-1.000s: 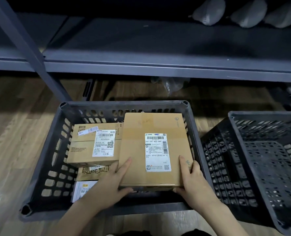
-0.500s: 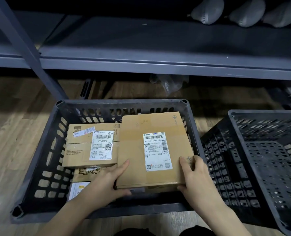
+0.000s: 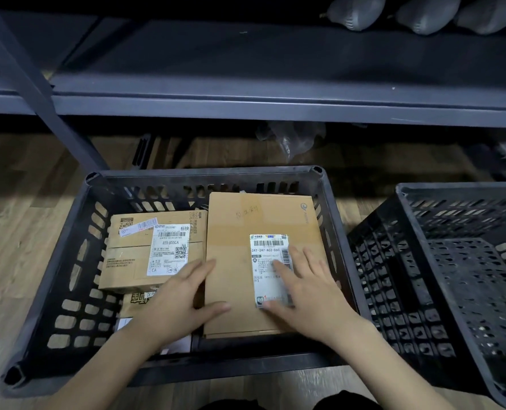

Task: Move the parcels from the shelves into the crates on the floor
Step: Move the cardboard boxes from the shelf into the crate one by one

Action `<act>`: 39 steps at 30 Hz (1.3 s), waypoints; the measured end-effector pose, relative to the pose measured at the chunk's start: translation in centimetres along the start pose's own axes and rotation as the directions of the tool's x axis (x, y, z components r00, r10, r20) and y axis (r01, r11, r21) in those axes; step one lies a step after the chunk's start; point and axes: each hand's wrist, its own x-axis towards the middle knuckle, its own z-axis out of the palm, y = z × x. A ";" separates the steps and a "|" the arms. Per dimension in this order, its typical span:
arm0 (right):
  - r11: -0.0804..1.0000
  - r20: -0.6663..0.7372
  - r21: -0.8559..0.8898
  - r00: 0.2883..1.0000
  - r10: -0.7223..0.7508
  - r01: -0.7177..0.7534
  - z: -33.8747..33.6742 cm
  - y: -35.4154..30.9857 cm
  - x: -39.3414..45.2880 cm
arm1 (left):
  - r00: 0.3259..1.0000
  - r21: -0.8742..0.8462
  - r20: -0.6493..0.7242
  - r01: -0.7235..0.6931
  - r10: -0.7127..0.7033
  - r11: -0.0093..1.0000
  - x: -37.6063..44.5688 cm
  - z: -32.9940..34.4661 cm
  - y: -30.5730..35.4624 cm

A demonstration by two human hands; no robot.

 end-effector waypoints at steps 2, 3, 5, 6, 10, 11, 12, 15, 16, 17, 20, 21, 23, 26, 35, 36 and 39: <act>1.000 0.019 0.016 0.999 0.027 -0.027 0.3 0.2 1.9 | 0.999 0.021 0.036 0.032 -0.033 0.999 1.1 0.2 0.7; 0.999 0.042 0.014 0.998 0.038 -0.038 0.4 0.3 2.9 | 0.998 0.014 0.047 0.044 -0.044 0.999 1.5 0.3 0.9; 0.999 0.066 0.002 0.997 0.041 -0.041 0.5 0.4 4.7 | 0.997 -0.015 0.048 0.061 -0.061 0.998 2.2 0.2 1.1; 0.999 0.061 0.006 0.998 0.034 -0.034 0.5 0.2 5.5 | 0.997 -0.029 0.048 0.062 -0.060 0.998 2.3 0.2 1.0; 0.999 0.065 0.032 0.998 -0.023 0.021 0.7 -0.4 7.3 | 0.998 -0.055 0.052 0.049 -0.046 0.997 2.3 0.0 0.7; 0.999 0.066 0.035 0.997 -0.031 0.029 0.9 -0.4 7.5 | 0.997 -0.069 0.063 0.052 -0.048 0.996 2.5 0.0 0.5; 0.999 0.058 0.039 0.998 -0.035 0.033 1.2 -0.3 7.6 | 0.996 -0.100 0.077 0.060 -0.052 0.993 2.6 0.2 0.2; 0.998 0.015 0.062 0.999 -0.030 0.029 2.3 -0.1 7.8 | 0.997 -0.239 0.066 0.065 -0.051 0.969 2.7 1.0 -1.0; 0.997 0.003 0.069 1.000 -0.028 0.028 2.6 -0.1 7.8 | 0.997 -0.276 0.055 0.067 -0.054 0.959 2.6 1.3 -1.4; 0.997 -0.010 0.071 1.000 -0.025 0.026 2.8 -0.1 7.8 | 0.997 -0.304 0.043 0.072 -0.062 0.950 2.6 1.6 -1.7; 0.997 -0.046 0.077 0.999 -0.014 0.017 3.0 0.0 7.8 | 0.997 -0.442 -0.008 0.071 -0.083 0.894 2.3 2.3 -1.9; 0.996 -0.051 0.087 0.999 -0.012 0.017 3.1 0.0 7.7 | 0.993 -0.539 -0.036 0.077 -0.114 0.839 2.2 2.5 -1.9; 0.994 -0.057 0.110 0.998 -0.013 0.020 3.3 0.1 7.6 | 0.965 -0.672 -0.070 0.141 -0.252 0.727 2.2 2.8 -2.0; 0.994 -0.070 0.106 0.997 -0.018 0.025 3.4 0.2 7.6 | 0.913 -0.619 -0.090 0.262 -0.398 0.741 2.8 2.6 -2.1; 0.997 -0.100 0.065 0.994 -0.032 0.039 3.1 0.1 7.4 | 0.958 0.283 -0.277 0.003 0.079 0.959 2.6 0.7 -1.1; 0.997 -0.102 0.061 0.994 -0.034 0.040 3.1 0.1 7.4 | 0.964 0.314 -0.249 -0.006 0.089 0.949 2.6 0.4 -0.9; 0.998 -0.104 0.054 0.994 -0.038 0.044 3.2 0.2 7.4 | 0.985 0.287 -0.172 0.054 -0.004 0.956 2.0 0.0 -1.7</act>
